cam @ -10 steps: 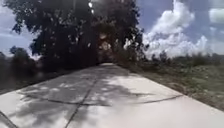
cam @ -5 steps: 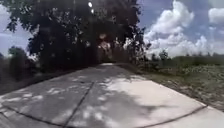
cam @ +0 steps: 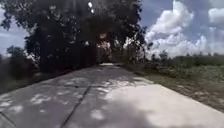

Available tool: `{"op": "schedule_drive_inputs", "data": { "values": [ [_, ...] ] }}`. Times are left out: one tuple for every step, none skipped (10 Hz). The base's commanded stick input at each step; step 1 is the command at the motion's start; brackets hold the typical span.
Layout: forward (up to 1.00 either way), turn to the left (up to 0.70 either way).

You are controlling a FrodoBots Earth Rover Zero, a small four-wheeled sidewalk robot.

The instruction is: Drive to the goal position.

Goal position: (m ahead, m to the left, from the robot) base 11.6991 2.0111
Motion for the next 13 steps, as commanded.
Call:
{"op": "schedule_drive_inputs", "data": {
  "values": [
    [0.85, 0.0],
    [0.85, 0.0],
    [0.85, 0.0],
    [0.85, 0.0],
    [0.85, 0.0],
    [0.85, 0.0],
    [0.85, 0.0],
    [0.85, 0.0],
    [0.85, 0.0],
    [0.85, 0.0],
    [0.85, 0.0],
    [0.85, 0.0],
    [0.85, 0.0]
  ]
}}
